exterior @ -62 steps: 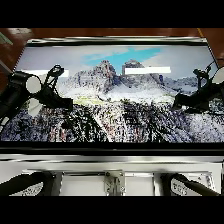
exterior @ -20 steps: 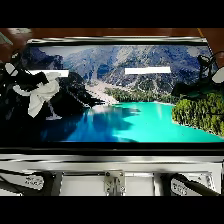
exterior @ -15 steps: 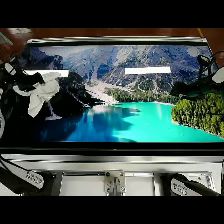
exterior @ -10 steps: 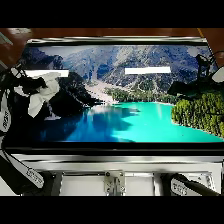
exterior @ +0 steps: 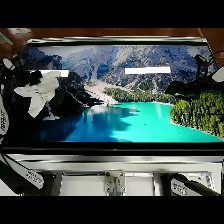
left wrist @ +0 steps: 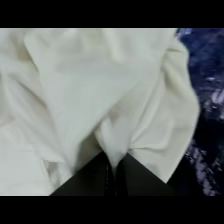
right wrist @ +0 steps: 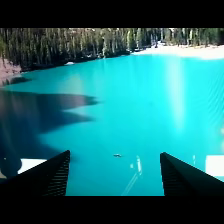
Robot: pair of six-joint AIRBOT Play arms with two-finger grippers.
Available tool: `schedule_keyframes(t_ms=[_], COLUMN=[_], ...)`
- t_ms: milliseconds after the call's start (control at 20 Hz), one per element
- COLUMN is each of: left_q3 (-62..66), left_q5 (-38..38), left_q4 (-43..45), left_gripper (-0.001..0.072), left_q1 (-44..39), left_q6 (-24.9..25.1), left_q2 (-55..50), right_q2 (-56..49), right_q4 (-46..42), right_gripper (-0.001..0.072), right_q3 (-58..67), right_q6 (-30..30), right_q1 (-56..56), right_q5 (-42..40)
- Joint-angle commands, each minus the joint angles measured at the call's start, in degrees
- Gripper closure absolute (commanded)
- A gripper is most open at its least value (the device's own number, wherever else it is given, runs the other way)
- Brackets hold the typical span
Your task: Fold the shirts.
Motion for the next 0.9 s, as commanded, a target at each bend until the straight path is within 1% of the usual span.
schedule_keyframes(t_ms=[0, 100, 200, 350, 450, 600, 700, 750, 850], left_q3=[1.0, 1.0, 1.0, 1.0, 0.9, -1.4, -6.6, -10.4, -19.3], left_q5=[-4.0, -5.7, -5.9, -7.4, -9.3, -10.5, -10.0, -9.4, -8.5], left_q4=[-0.2, -0.2, -0.2, -0.2, -0.2, -0.2, -0.2, -0.2, 0.3], left_gripper=[0.0672, 0.0672, 0.0672, 0.0672, 0.0671, 0.0671, 0.0671, 0.0671, 0.0671], left_q1=[-4.9, -9.7, -15.1, -23.5, -29.9, -40.3, -46.6, -49.5, -53.6], left_q6=[6.0, 6.6, 6.3, 2.8, 1.7, 0.1, -0.4, -1.4, -2.0], left_q2=[11.2, 19.9, 28.1, 36.6, 38.8, 38.4, 38.0, 37.9, 37.8], right_q2=[0.2, 2.0, 6.0, 15.0, 21.0, 26.9, 28.0, 28.0, 28.0], right_q4=[1.0, 1.0, 1.1, 0.8, -0.5, -4.2, -6.4, -6.6, -5.6], right_gripper=[0.0023, 0.0029, 0.0029, 0.0029, 0.0029, 0.0029, 0.0029, 0.0029, 0.0029], right_q3=[0.1, 0.1, 0.1, 0.1, 0.1, 0.1, 0.0, -0.4, -3.5], right_q6=[0.1, 0.0, -0.1, -1.0, -1.4, -1.5, -1.7, -1.8, -1.7], right_q1=[0.0, 0.0, 0.0, 0.0, 0.0, -0.1, -0.1, -0.1, -0.1], right_q5=[0.5, 3.2, 4.7, 6.2, 8.2, 15.8, 22.2, 24.7, 27.3])
